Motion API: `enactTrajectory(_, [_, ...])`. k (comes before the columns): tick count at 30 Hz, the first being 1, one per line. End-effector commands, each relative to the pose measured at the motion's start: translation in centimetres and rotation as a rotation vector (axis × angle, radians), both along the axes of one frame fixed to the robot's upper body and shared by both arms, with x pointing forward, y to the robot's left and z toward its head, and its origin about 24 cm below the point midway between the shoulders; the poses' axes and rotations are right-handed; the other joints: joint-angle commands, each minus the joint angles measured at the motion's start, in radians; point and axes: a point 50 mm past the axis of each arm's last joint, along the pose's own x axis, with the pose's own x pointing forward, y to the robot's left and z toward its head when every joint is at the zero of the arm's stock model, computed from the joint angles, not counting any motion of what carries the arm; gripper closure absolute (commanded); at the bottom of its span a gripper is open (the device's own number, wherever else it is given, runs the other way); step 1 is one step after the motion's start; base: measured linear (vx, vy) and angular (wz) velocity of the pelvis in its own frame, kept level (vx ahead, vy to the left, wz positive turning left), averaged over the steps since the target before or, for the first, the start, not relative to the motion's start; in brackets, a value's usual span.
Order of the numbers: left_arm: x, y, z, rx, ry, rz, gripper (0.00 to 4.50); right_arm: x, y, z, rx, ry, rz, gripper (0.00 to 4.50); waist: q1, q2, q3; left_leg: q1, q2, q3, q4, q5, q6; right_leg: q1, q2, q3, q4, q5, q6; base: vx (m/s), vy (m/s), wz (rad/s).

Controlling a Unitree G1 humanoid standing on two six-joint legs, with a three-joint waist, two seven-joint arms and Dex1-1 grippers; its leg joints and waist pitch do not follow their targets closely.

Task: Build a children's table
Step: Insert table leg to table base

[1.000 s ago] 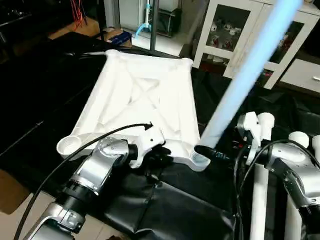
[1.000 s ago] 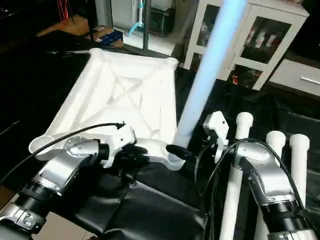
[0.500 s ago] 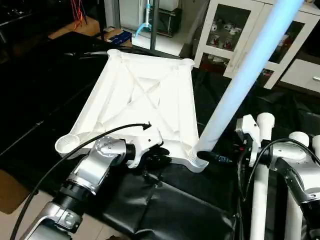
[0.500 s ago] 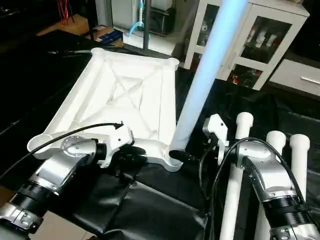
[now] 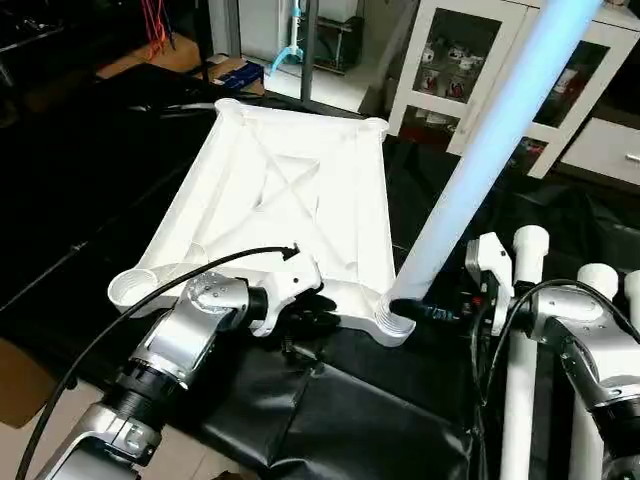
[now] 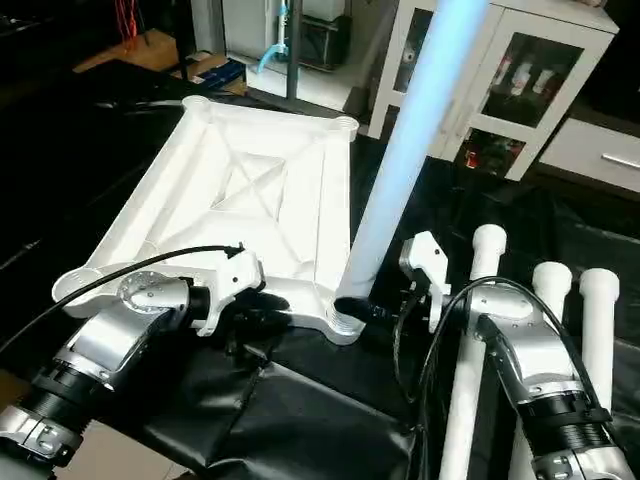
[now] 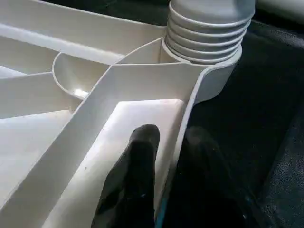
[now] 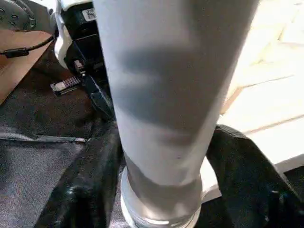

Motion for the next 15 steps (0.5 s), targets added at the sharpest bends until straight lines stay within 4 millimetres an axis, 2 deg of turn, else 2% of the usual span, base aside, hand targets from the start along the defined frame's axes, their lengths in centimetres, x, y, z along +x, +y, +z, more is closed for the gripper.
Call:
enactTrajectory(1, [0.1, -0.6, 1.4, -0.042, -0.057, -0.04, 3.8, 0.3, -0.2, 0.2, -0.011, -0.017, -0.009, 2.1, -0.001, 0.013, -0.068, 0.017, 0.061, -0.027, -0.069, -0.095, 0.085, 0.065, -0.078, 0.042, -0.049, -0.106, -0.259, 0.0, 0.0, 0.0])
enactTrajectory(5, [0.2, -0.5, 1.3, -0.037, -0.045, -0.013, 3.8, 0.4, -0.3, -0.6, 0.011, 0.008, -0.093, 2.37, -0.002, 0.015, -0.068, 0.017, 0.061, -0.027, -0.07, -0.105, 0.077, 0.066, -0.078, 0.042, -0.049, -0.108, -0.261, 0.0, 0.0, 0.0])
enactTrajectory(6, [0.3, -0.5, 1.3, -0.039, -0.044, -0.006, 3.8, 0.5, -0.4, -0.8, 0.007, 0.011, -0.111, 2.51, -0.003, 0.015, -0.067, 0.017, 0.062, -0.027, -0.071, -0.113, 0.071, 0.065, -0.078, 0.042, -0.051, -0.118, -0.26, 0.0, 0.0, 0.0])
enactTrajectory(9, [0.6, -0.4, 1.3, -0.049, -0.038, 0.056, 3.8, 0.8, -0.5, -1.8, -0.022, 0.009, -0.211, 2.56, -0.013, 0.017, -0.064, 0.015, 0.06, -0.029, -0.073, -0.141, 0.046, 0.064, -0.078, 0.041, -0.055, -0.16, -0.248, 0.0, 0.0, 0.0])
enactTrajectory(11, [1.6, -0.2, 1.3, -0.037, -0.058, 0.206, 3.8, 1.5, -0.4, -3.4, -0.079, 0.012, -0.397, 2.59, -0.023, 0.018, -0.062, 0.015, 0.06, -0.03, -0.075, -0.168, 0.029, 0.064, -0.077, 0.041, -0.06, -0.201, -0.241, 0.0, 0.0, 0.0])
enactTrajectory(12, [1.8, -0.2, 1.3, -0.033, -0.064, 0.236, 3.8, 1.6, -0.3, -3.6, -0.091, 0.017, -0.433, 2.59, -0.029, 0.019, -0.058, 0.014, 0.058, -0.032, -0.077, -0.194, 0.016, 0.061, -0.076, 0.039, -0.066, -0.248, -0.229, 0.0, 0.0, 0.0])
enactTrajectory(13, [2.5, -0.2, 1.4, -0.024, -0.074, 0.35, 3.8, 1.8, 0.1, -4.6, -0.125, 0.03, -0.549, 2.61, -0.038, 0.017, -0.054, 0.015, 0.059, -0.036, -0.082, -0.231, -0.005, 0.062, -0.075, 0.037, -0.071, -0.323, -0.207, 0.0, 0.0, 0.0])
enactTrajectory(14, [2.8, -0.3, 1.5, -0.035, -0.074, 0.419, 3.8, 1.9, 0.5, -5.1, -0.143, 0.038, -0.608, 2.61, -0.047, 0.015, -0.052, 0.02, 0.054, -0.038, -0.079, -0.273, -0.023, 0.059, -0.078, 0.035, -0.081, -0.409, -0.179, 0.0, 0.0, 0.0])
enactTrajectory(15, [3.1, -0.4, 1.6, -0.046, -0.074, 0.489, 3.8, 2.1, 0.8, -5.5, -0.167, 0.035, -0.673, 2.61, -0.051, 0.014, -0.053, 0.022, 0.053, -0.04, -0.08, -0.285, -0.027, 0.058, -0.077, 0.036, -0.083, -0.43, -0.171, 0.0, 0.0, 0.0])
